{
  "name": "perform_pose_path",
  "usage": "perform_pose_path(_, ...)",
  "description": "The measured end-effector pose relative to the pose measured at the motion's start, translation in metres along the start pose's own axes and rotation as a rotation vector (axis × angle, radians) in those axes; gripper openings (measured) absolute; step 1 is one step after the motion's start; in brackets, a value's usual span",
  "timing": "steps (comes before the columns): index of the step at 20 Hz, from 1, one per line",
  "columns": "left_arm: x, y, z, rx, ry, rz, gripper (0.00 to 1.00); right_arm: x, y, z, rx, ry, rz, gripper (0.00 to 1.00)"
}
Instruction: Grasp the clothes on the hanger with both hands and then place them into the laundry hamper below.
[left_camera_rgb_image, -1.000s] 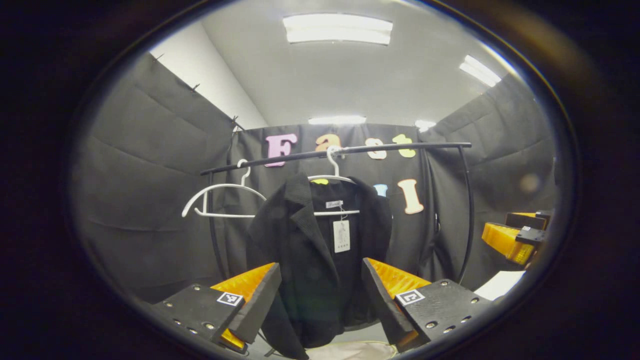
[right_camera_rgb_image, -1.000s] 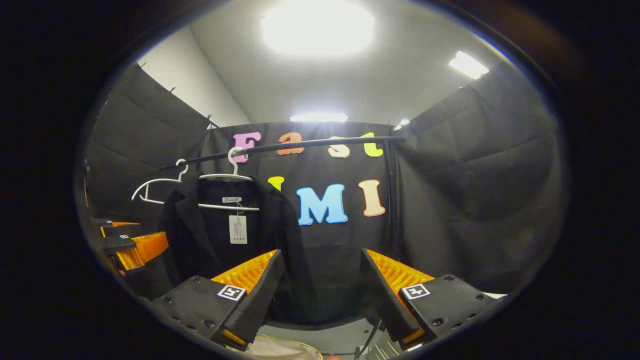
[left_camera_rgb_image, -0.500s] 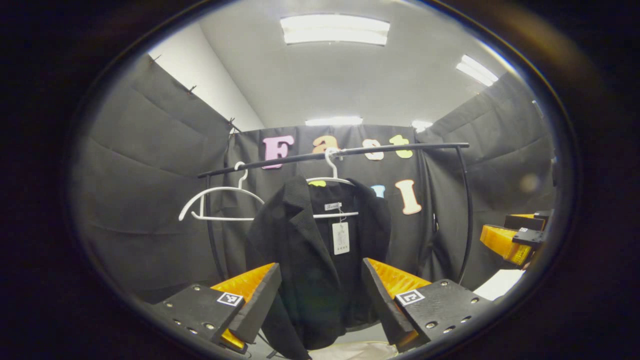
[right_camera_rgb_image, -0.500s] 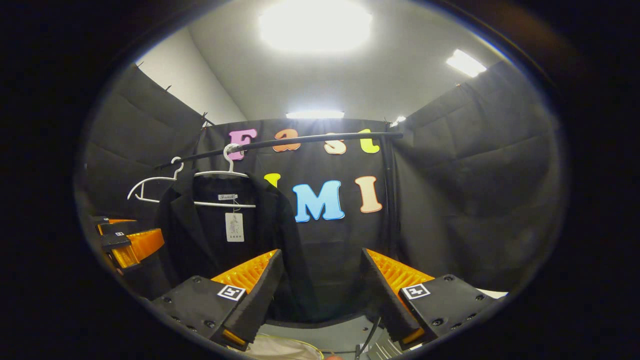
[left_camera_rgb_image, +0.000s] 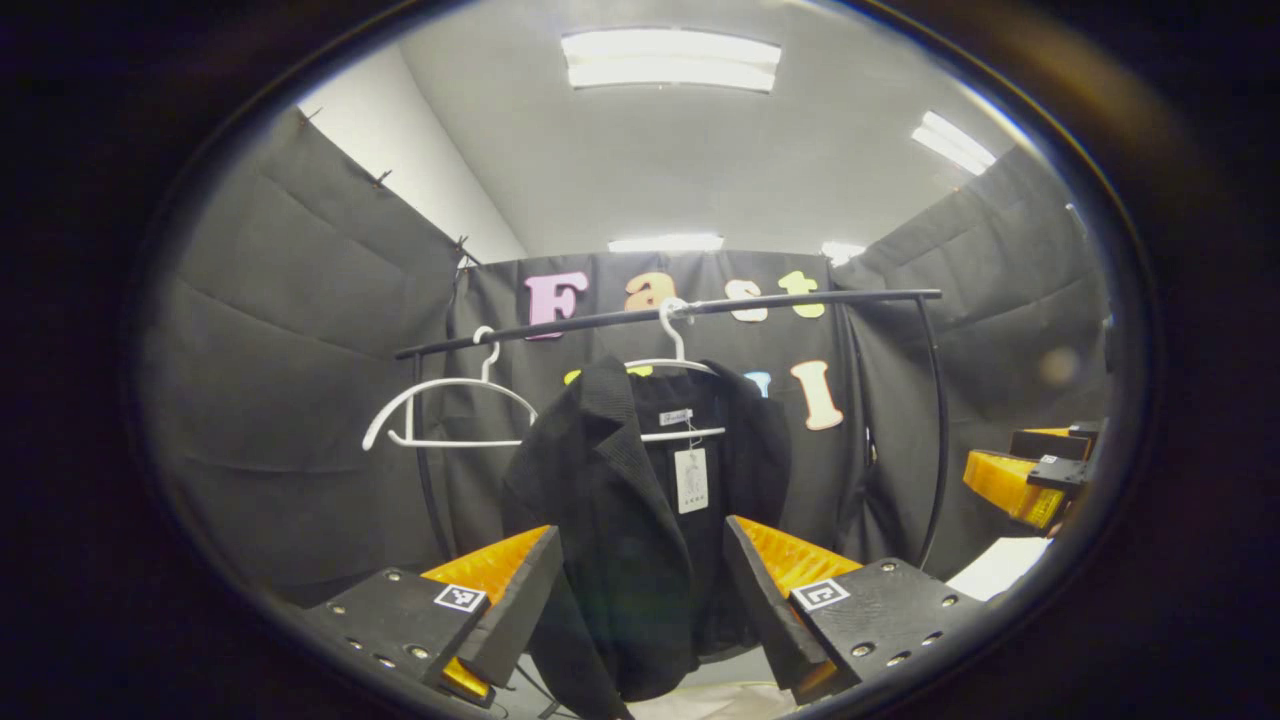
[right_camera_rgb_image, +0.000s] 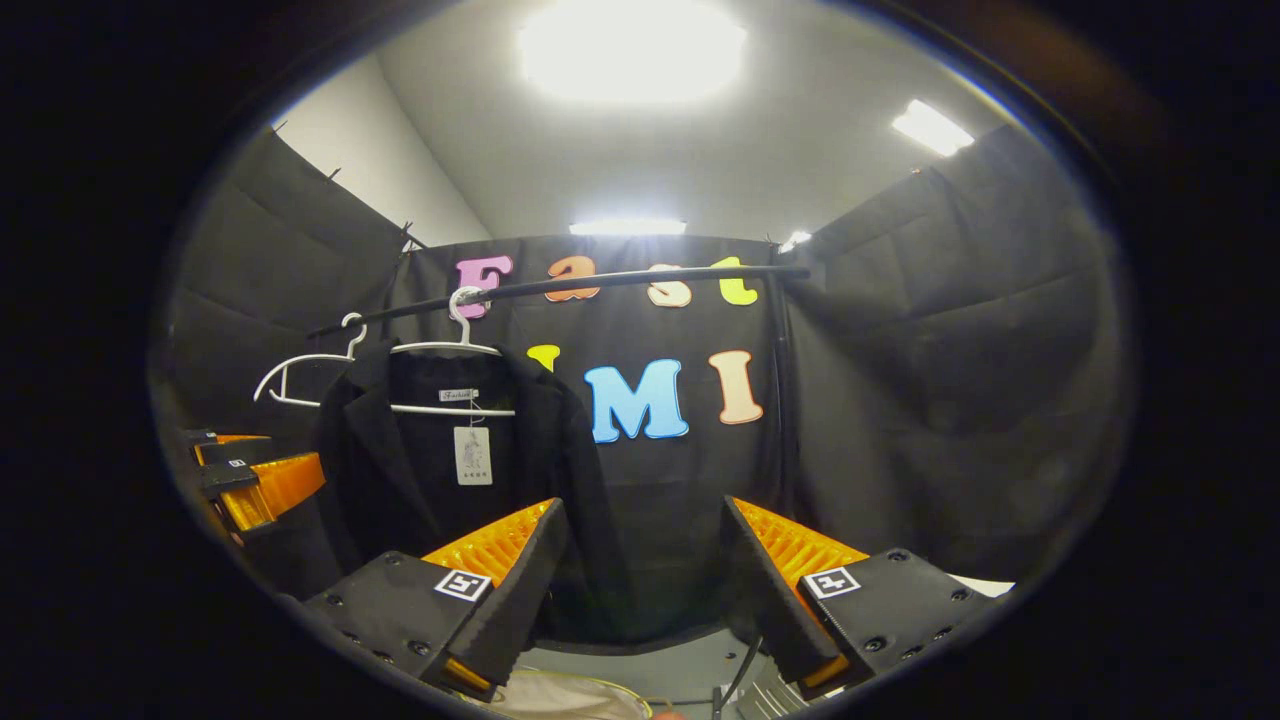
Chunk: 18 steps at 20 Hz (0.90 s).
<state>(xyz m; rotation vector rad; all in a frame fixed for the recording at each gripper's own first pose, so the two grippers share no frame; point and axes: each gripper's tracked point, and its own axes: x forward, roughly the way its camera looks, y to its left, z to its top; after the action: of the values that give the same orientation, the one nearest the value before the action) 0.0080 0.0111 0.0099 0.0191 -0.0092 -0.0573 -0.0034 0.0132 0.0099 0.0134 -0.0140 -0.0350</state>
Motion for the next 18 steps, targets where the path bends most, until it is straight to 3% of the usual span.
perform_pose_path(12, -0.005, 0.027, 0.006, 0.0, 0.013, 0.056, 0.94, 0.019, 0.002, 0.024, -0.007, -0.043, 0.024, 0.98)
perform_pose_path(18, -0.005, 0.024, 0.007, 0.004, 0.005, 0.043, 0.94, 0.022, 0.009, 0.02, -0.009, -0.028, 0.033, 0.98)
